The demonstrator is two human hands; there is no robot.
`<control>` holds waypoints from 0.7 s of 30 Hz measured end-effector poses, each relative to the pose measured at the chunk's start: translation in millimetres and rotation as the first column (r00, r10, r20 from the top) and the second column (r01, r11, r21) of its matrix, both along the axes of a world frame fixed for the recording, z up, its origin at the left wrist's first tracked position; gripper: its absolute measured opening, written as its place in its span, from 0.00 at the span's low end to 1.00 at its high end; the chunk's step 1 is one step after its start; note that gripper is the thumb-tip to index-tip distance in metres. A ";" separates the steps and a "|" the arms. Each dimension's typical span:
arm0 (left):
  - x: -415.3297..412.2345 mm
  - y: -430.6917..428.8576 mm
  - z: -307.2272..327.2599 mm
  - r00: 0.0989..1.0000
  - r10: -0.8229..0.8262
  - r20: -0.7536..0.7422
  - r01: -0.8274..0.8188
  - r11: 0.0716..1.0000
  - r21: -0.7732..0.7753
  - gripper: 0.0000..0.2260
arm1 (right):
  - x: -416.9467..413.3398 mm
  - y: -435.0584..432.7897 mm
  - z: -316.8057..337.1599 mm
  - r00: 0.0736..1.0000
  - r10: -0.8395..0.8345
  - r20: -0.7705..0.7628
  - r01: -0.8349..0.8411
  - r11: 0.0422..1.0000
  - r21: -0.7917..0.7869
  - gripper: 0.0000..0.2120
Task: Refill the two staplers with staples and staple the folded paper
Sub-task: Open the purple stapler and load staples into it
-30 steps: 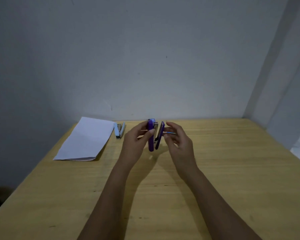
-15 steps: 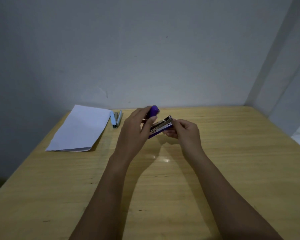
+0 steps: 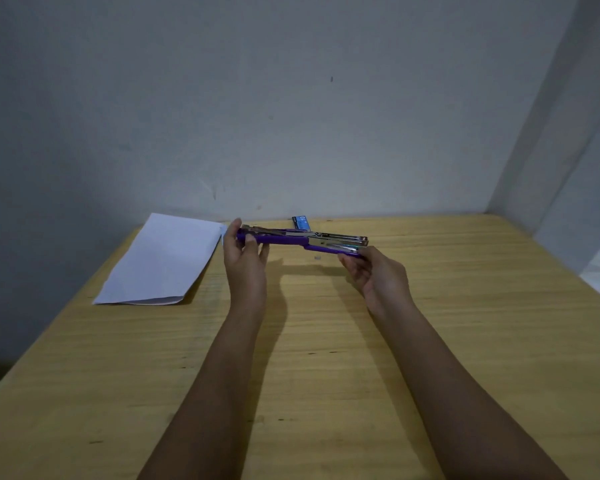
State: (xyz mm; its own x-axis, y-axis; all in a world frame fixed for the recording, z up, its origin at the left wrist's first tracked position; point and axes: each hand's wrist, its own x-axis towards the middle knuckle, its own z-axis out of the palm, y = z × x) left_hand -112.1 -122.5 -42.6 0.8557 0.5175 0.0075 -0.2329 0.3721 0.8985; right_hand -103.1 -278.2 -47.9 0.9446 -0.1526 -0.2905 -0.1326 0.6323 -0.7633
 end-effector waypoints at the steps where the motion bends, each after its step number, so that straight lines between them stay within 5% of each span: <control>1: 0.6 0.9 -2.2 0.997 0.047 -0.053 -0.041 0.993 0.112 0.17 | 1.0 -2.0 0.4 1.000 -0.029 0.009 0.030 0.998 -0.050 0.06; 3: -1.0 3.3 -6.2 0.980 0.189 -0.056 -0.150 0.900 0.409 0.17 | 2.9 -5.7 0.0 0.997 -0.054 0.060 0.064 0.985 -0.162 0.07; 6: -6.7 3.8 -9.7 0.959 0.238 0.156 -0.278 0.659 0.699 0.17 | 2.3 -5.6 -2.9 0.992 -0.015 0.122 0.055 0.943 -0.329 0.08; 9: -10.5 -1.8 -12.8 0.975 0.099 0.201 -0.224 0.372 0.901 0.16 | 2.5 -0.2 -7.6 0.988 0.048 0.150 0.024 0.894 -0.448 0.08; 13: -10.0 -8.5 -16.7 1.000 0.027 -0.007 0.006 0.035 0.999 0.17 | 1.8 2.1 -6.8 0.984 0.105 0.144 -0.033 0.900 -0.435 0.10; 17: -8.3 -2.4 -15.0 0.985 -0.042 -0.166 0.166 0.011 0.986 0.17 | 3.9 1.0 -4.8 0.991 0.086 0.099 -0.051 0.949 -0.312 0.11; 21: -8.5 -2.9 -12.4 0.990 -0.103 -0.097 0.103 0.057 0.993 0.16 | 5.3 -1.0 -5.5 0.994 0.091 0.054 -0.088 0.995 -0.052 0.07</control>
State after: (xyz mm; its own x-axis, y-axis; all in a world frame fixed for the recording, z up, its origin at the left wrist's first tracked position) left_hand -120.5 -125.4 -55.0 0.8997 -0.0659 0.4315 -0.2791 -0.8469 0.4526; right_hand -97.8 -279.2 -53.3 0.9699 -0.0796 -0.2303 -0.1425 0.5813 -0.8011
